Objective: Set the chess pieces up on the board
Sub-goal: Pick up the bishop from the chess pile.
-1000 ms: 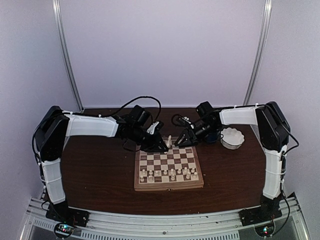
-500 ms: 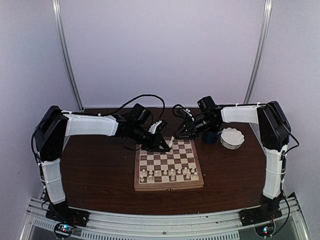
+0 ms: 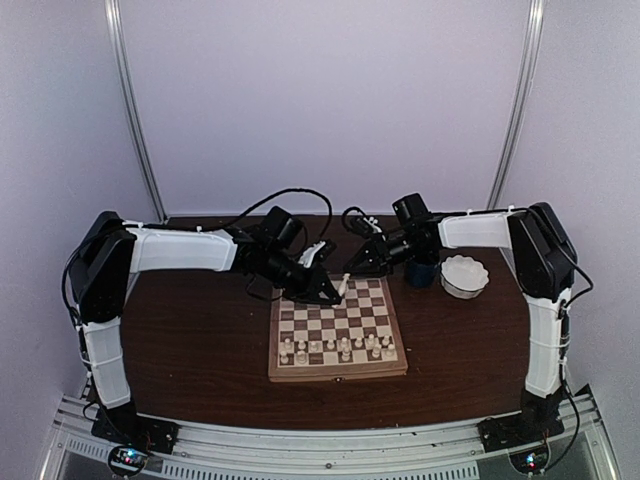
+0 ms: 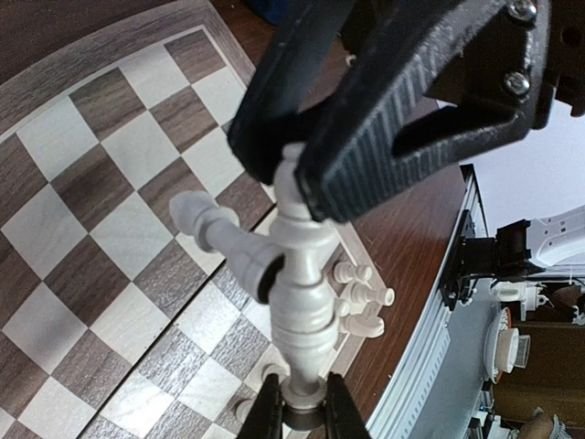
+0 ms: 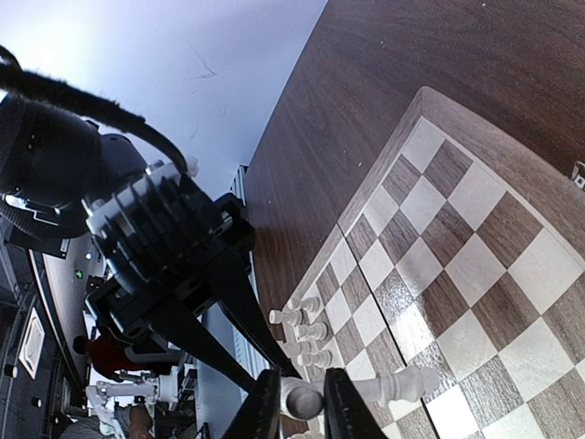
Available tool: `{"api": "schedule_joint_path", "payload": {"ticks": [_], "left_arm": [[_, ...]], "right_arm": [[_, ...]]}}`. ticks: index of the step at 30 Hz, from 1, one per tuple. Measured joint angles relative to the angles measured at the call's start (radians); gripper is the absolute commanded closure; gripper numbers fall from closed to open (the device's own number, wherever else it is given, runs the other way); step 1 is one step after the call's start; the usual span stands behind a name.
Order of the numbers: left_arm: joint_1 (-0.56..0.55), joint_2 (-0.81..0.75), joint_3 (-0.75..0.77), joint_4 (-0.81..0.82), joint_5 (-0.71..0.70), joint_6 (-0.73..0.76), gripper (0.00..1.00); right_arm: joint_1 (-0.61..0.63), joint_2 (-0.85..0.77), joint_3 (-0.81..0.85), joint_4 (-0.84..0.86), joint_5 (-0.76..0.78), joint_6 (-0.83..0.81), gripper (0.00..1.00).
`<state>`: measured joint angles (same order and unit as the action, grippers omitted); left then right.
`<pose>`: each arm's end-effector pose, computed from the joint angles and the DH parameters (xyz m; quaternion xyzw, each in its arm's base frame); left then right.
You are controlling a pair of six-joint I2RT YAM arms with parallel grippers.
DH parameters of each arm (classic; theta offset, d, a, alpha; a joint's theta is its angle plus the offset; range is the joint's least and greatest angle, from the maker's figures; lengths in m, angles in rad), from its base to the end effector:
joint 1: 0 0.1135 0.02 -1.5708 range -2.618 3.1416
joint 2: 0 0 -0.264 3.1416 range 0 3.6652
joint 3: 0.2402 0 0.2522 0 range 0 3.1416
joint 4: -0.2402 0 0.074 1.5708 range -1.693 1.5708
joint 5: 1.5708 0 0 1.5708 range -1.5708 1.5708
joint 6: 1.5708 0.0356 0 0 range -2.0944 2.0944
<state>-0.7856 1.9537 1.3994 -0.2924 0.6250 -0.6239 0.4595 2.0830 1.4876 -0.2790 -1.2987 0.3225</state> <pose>0.2869 -0.3165 0.2034 0.1804 0.8782 -0.4374 0.0705 0.3787 0.2256 0.1918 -0.2571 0.7328 0.6291 0.0346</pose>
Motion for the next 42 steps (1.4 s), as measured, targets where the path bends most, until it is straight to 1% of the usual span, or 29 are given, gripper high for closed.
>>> {"api": "schedule_joint_path", "payload": {"ticks": [3,7,10,16,22,26,31,42], "left_arm": [[0.0,0.0,0.0,-0.002,0.0,0.003,1.0],[-0.001,0.0,0.002,-0.004,-0.002,0.006,1.0],[-0.001,0.0,0.002,-0.008,-0.008,0.008,1.0],[-0.001,0.0,0.006,-0.023,-0.016,0.013,1.0],[-0.003,0.0,0.008,-0.032,-0.021,0.013,1.0],[-0.003,0.0,0.009,-0.039,-0.026,0.017,1.0],[-0.003,0.0,0.014,-0.041,-0.029,0.027,1.0],[0.0,0.0,0.006,-0.045,-0.033,0.031,1.0]], "right_arm": [[0.0,0.004,0.0,0.011,-0.006,0.011,0.84],[0.0,0.004,0.0,0.016,-0.01,0.021,0.77],[0.0,0.004,0.0,0.016,-0.011,0.021,0.77],[0.0,0.004,0.0,0.0,-0.01,-0.004,0.87],[0.0,0.004,0.0,-0.033,0.001,-0.047,0.93],[0.0,0.003,0.021,-0.11,0.053,-0.12,0.95],[-0.008,-0.014,0.056,-0.203,0.167,-0.216,0.95],[-0.023,-0.108,0.075,-0.26,0.277,-0.311,0.95]]}}
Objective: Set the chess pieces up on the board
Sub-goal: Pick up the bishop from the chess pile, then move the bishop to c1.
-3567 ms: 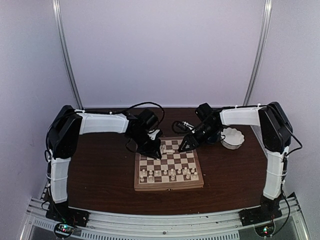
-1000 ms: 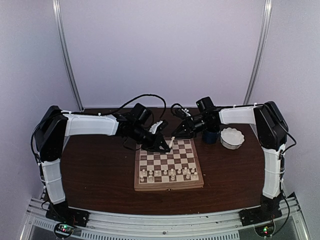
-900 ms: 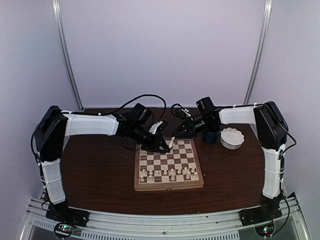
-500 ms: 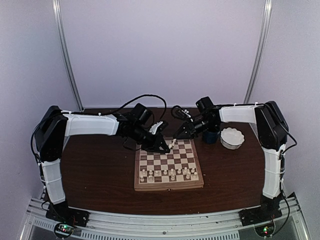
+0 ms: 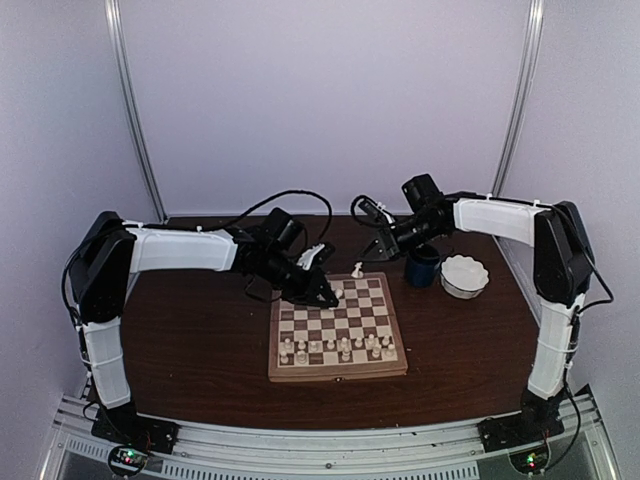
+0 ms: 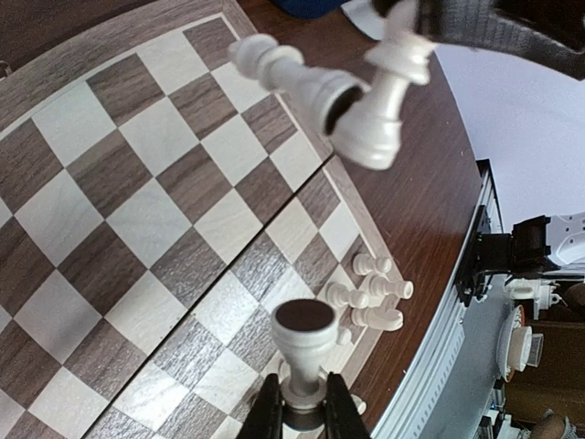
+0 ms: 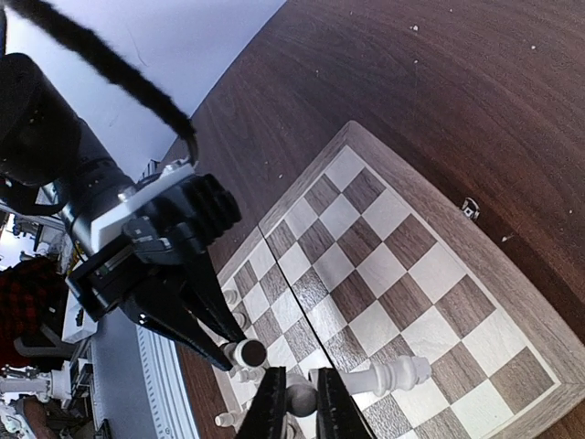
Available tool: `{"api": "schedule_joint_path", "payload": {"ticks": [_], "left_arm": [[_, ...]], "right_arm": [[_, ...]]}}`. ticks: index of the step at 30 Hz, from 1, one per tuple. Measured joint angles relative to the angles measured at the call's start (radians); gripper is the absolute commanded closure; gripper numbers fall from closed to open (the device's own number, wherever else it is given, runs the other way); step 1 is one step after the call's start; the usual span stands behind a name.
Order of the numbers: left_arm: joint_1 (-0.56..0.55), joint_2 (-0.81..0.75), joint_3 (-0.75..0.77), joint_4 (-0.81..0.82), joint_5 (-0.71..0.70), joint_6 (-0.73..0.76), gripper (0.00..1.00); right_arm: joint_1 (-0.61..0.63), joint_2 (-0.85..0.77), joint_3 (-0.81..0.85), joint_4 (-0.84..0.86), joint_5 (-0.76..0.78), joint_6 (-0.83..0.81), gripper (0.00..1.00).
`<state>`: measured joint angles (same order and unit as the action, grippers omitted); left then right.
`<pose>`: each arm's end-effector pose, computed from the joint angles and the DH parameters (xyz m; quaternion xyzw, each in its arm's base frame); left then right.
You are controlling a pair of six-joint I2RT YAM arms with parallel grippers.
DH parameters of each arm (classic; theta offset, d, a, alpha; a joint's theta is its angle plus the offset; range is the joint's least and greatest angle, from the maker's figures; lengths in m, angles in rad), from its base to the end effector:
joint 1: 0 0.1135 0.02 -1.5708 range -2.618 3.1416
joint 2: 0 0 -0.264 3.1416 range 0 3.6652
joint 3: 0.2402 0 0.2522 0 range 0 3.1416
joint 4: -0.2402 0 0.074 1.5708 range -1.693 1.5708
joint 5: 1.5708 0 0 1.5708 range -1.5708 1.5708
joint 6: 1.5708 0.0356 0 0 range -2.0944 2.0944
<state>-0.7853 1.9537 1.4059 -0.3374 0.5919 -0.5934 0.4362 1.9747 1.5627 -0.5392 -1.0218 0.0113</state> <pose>0.2862 -0.3142 0.2019 0.1839 0.8873 -0.4165 0.0734 0.3733 0.2075 0.2378 -0.3209 0.7807 0.5131 0.1560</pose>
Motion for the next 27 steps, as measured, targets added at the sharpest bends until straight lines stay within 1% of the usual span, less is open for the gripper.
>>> {"api": "schedule_joint_path", "payload": {"ticks": [5,11,13,15,18,22,27], "left_arm": [[0.026,0.016,-0.004,-0.021,-0.003,-0.012,0.99],[0.054,0.113,0.008,-0.047,-0.028,-0.03,0.97],[0.058,0.13,0.01,-0.049,-0.019,-0.039,0.91],[0.058,0.13,0.016,-0.053,-0.024,-0.043,0.82],[0.057,0.132,0.025,-0.061,-0.03,-0.046,0.76],[0.056,0.132,0.033,-0.07,-0.038,-0.043,0.71],[0.056,0.132,0.04,-0.079,-0.041,-0.037,0.68]], "right_arm": [[0.005,-0.057,-0.045,0.0,0.016,-0.027,0.95],[0.026,-0.078,-0.074,-0.006,0.039,-0.064,0.95],[0.035,-0.08,-0.077,-0.014,0.046,-0.075,0.95],[0.047,-0.083,-0.078,-0.022,0.056,-0.089,0.95],[0.065,-0.098,-0.078,-0.033,0.063,-0.101,0.95],[0.085,-0.129,-0.078,-0.053,0.087,-0.134,0.95],[0.122,-0.194,-0.088,-0.093,0.175,-0.219,0.95]]}}
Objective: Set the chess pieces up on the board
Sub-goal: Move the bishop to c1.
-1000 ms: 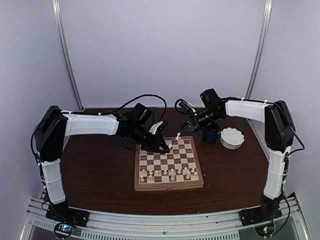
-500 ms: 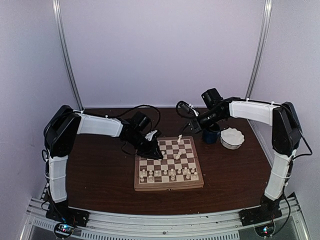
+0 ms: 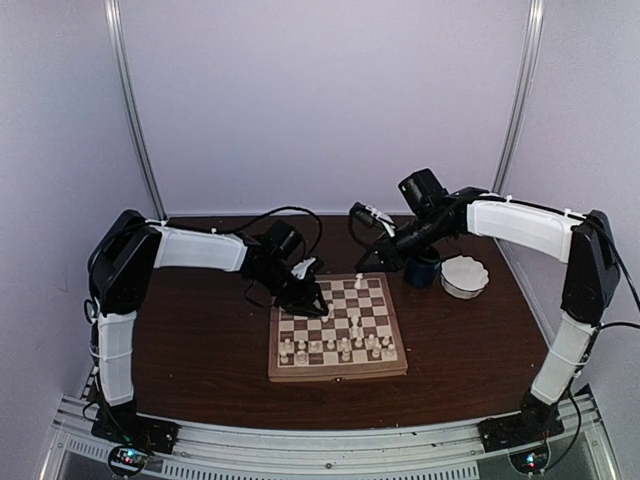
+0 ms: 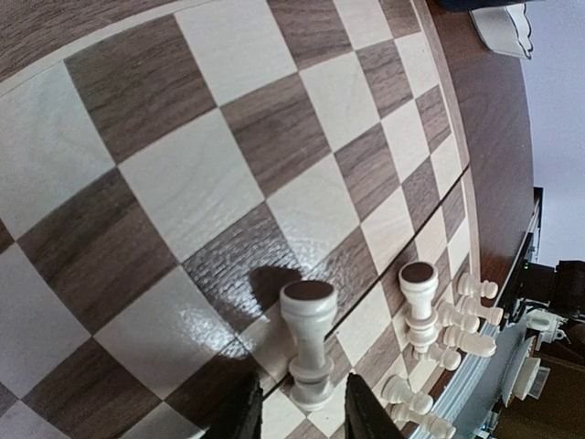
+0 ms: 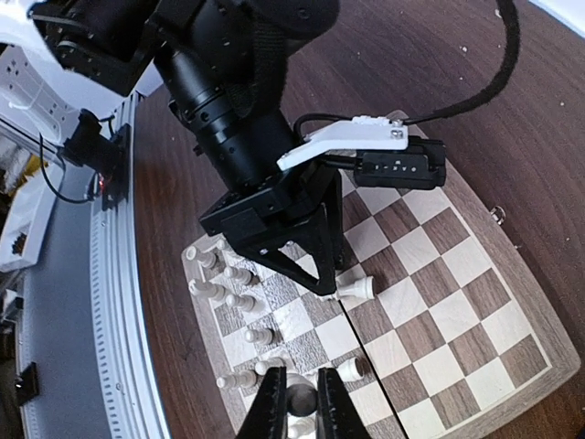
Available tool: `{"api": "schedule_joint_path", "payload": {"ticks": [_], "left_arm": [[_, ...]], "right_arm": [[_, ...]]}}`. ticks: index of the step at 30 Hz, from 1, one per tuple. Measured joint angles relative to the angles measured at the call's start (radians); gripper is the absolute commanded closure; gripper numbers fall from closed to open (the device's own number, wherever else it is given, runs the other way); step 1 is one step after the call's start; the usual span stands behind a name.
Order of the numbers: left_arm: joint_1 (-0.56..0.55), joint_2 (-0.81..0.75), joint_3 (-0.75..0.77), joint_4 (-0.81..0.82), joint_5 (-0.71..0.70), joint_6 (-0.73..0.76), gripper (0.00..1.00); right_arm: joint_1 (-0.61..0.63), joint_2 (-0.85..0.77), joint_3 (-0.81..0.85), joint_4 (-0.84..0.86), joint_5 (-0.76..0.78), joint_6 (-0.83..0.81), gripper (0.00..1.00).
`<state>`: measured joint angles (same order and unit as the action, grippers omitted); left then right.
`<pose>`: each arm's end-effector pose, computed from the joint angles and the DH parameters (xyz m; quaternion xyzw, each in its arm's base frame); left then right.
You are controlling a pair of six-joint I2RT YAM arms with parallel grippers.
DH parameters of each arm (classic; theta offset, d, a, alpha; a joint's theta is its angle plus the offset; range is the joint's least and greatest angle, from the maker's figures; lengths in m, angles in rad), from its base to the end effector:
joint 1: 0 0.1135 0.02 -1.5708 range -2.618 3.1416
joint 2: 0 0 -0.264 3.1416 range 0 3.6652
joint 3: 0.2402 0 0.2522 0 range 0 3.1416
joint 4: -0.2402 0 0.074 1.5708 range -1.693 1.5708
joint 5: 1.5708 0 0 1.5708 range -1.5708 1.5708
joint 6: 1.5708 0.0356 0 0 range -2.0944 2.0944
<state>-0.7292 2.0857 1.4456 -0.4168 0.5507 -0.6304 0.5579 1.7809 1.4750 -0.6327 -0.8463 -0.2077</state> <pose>0.3109 -0.3028 0.1542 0.1150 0.9262 -0.3582 0.0249 0.3120 0.2261 0.2764 -0.4421 0.7562 0.4337 0.2111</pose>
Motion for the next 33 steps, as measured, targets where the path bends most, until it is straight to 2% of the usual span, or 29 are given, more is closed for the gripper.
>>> {"api": "schedule_joint_path", "payload": {"ticks": [11,15,22,33], "left_arm": [[0.0,-0.002,0.0,0.0,-0.004,0.012,0.65],[0.001,-0.004,0.0,0.0,-0.006,0.012,0.64],[0.002,-0.008,-0.006,0.002,-0.009,0.012,0.64],[0.003,-0.018,-0.021,0.01,-0.01,0.012,0.63]], "right_arm": [[0.233,-0.208,-0.148,-0.059,0.248,-0.231,0.95],[0.308,-0.213,-0.214,-0.059,0.319,-0.288,0.94],[0.348,-0.214,-0.295,-0.039,0.386,-0.336,0.94],[0.43,-0.171,-0.219,-0.001,0.43,-0.358,0.93]]}}
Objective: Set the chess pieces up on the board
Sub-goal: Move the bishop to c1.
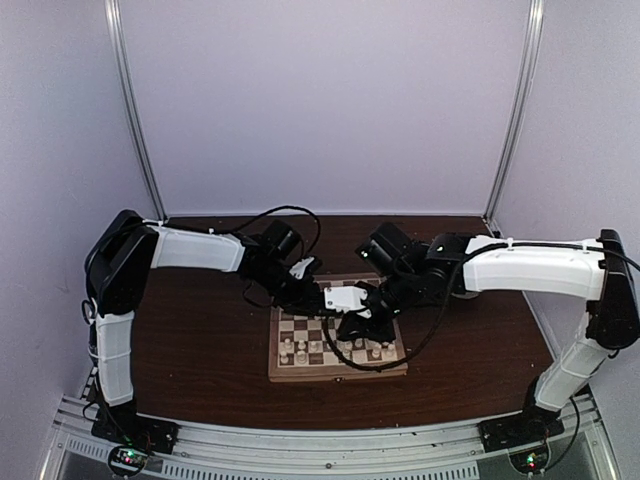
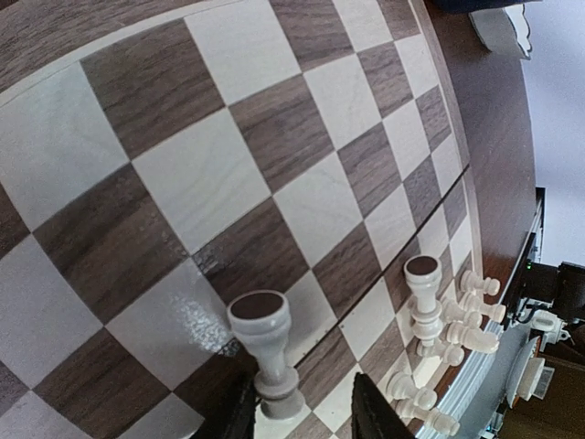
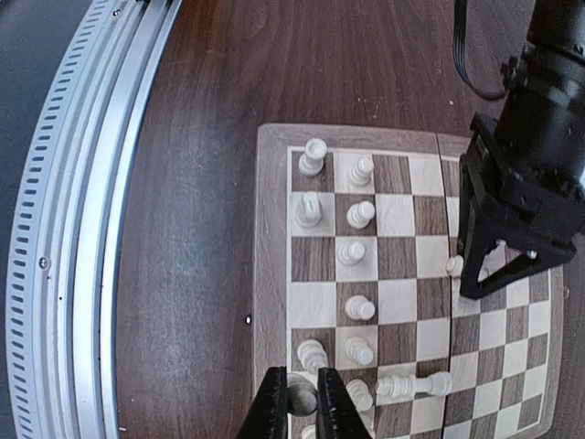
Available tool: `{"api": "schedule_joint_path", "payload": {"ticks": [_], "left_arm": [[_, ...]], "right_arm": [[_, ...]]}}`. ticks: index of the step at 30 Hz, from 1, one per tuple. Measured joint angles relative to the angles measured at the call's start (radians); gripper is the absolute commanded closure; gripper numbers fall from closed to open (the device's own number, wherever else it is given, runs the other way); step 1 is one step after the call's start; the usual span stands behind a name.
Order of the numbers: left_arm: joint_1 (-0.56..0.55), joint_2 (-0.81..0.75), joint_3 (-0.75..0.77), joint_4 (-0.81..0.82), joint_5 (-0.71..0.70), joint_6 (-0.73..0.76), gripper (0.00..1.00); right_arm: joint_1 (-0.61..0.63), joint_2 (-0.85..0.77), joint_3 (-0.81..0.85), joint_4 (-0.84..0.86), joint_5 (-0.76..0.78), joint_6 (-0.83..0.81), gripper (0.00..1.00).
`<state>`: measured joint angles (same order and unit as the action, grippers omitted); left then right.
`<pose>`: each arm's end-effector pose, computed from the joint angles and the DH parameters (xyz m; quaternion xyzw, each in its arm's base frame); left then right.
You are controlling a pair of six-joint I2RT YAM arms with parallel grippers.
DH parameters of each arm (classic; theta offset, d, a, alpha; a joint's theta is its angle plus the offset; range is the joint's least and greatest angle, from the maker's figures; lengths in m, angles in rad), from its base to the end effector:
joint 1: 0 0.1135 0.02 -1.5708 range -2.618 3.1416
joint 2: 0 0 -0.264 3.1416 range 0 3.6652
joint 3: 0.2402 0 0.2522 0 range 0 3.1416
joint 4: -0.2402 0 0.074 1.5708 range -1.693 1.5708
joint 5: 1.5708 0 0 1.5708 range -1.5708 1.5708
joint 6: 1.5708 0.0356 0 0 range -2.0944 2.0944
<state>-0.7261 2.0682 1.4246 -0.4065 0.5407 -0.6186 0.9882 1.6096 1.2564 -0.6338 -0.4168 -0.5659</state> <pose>0.3093 -0.2992 0.1558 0.1187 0.9262 -0.3564 0.0333 0.1748 0.2915 0.2600 -0.6994 0.6263 0.2527 0.2338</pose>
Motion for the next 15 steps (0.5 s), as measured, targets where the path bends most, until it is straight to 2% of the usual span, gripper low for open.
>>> {"api": "schedule_joint_path", "payload": {"ticks": [15], "left_arm": [[0.0,-0.006,-0.006,0.003,0.0,0.0,0.62]], "right_arm": [[0.082,0.172,0.063,0.095,0.029,-0.011,0.93]]}}
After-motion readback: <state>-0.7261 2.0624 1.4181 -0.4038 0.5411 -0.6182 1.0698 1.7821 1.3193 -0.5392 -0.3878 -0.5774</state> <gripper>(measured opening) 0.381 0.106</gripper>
